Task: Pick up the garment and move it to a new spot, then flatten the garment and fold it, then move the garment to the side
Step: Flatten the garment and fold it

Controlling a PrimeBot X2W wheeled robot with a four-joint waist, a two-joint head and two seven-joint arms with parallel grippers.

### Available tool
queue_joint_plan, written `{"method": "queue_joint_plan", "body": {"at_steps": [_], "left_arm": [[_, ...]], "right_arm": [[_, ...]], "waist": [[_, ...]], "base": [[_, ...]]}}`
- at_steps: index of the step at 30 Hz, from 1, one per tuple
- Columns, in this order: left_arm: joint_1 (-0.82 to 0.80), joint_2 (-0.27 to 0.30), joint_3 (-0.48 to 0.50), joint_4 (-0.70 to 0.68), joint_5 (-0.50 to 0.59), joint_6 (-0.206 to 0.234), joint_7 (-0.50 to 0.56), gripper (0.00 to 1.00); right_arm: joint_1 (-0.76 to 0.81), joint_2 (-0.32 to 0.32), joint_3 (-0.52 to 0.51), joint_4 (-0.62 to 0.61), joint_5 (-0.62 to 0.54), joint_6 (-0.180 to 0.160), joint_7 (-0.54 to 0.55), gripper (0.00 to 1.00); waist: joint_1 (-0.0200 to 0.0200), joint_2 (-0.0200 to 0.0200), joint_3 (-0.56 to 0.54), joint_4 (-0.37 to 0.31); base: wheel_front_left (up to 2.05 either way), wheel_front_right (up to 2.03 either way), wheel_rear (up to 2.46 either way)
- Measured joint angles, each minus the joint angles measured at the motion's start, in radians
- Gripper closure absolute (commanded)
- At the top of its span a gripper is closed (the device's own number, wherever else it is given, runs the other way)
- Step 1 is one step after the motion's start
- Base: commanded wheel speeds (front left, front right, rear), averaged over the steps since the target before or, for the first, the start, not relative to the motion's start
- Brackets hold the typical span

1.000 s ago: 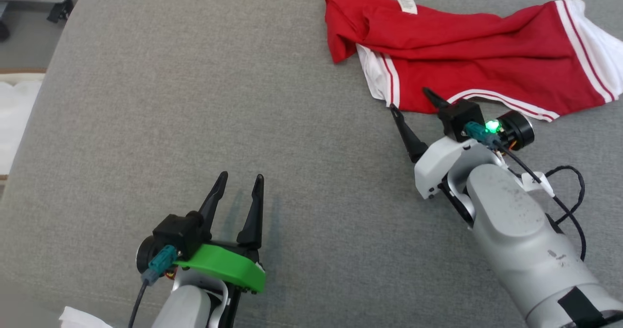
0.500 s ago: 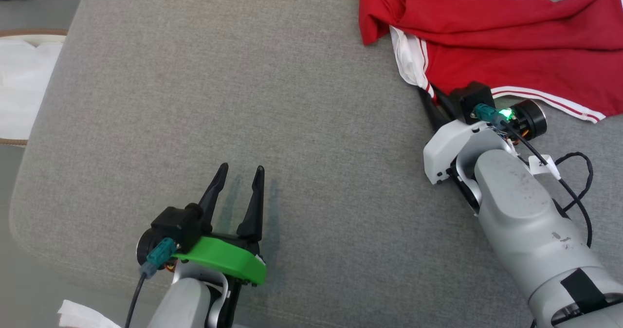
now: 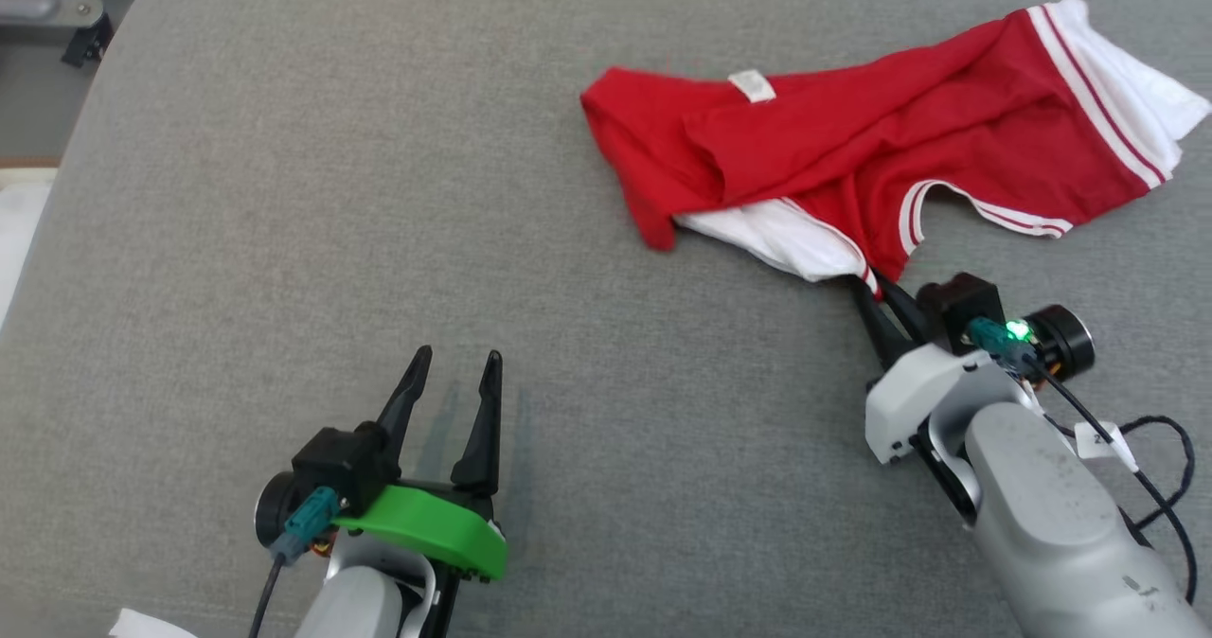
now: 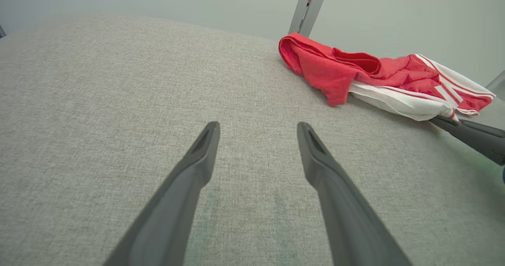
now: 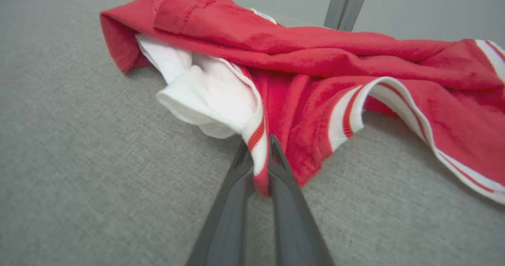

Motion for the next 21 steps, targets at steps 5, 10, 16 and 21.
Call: {"method": "queue_joint_plan", "body": {"at_steps": [5,10,16,21], "left_arm": [[0.028,0.0,0.006,0.004,0.012,0.0,0.0,0.0],[0.054,0.0,-0.003,0.003,0.018,0.0,0.0,0.0],[0.063,0.0,-0.022,0.002,0.022,0.0,0.0,0.0],[0.059,0.0,-0.041,-0.003,0.025,0.0,0.0,0.0]], "right_arm": [[0.106,-0.051,-0.016,-0.067,0.032,0.0,0.0,1.0],[0.2,-0.091,-0.044,-0.097,0.056,0.0,0.0,1.0],[0.253,-0.097,-0.099,-0.119,0.055,0.0,0.0,0.0],[0.259,-0.081,-0.144,-0.179,0.054,0.0,0.0,0.0]], "waist": [[0.0,0.0,-0.049,-0.047],[0.0,0.0,-0.093,-0.089],[0.0,0.0,-0.119,-0.131],[0.0,0.0,-0.12,-0.15]], "base": [[0.0,0.0,0.0],[0.0,0.0,0.0],[0.0,0.0,0.0],[0.0,0.0,0.0]]}}
